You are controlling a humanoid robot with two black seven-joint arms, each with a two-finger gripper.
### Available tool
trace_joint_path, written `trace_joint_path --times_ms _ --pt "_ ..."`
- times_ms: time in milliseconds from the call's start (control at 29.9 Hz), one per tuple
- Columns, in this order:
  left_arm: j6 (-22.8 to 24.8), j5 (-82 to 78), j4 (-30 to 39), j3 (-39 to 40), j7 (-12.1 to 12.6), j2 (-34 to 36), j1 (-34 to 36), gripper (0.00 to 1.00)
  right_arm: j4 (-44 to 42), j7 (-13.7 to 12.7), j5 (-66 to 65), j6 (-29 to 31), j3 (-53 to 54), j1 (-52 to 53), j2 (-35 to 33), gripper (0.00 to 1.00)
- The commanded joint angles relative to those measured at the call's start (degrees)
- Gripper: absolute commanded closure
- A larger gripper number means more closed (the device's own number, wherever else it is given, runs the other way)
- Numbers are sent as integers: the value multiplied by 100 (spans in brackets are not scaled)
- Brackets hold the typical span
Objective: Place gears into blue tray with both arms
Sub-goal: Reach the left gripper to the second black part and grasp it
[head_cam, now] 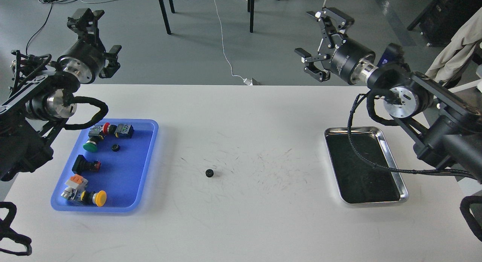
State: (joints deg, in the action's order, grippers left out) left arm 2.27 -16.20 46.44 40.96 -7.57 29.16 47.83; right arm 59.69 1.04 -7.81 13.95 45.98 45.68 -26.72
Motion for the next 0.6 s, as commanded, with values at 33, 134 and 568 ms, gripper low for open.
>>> trace_joint_path --times_ms 33,134,568 --pt "37 -663 574 -35 45 46 -28 2 376 19 718 449 1296 -1357 -597 9" --pt "11 -1182 1373 -359 98 239 -64 2 474 19 974 792 2000 -2218 -659 8" --pt "-7 -5986 4505 -2347 106 1505 -309 2 588 54 1001 1057 2697 -3082 -589 7"
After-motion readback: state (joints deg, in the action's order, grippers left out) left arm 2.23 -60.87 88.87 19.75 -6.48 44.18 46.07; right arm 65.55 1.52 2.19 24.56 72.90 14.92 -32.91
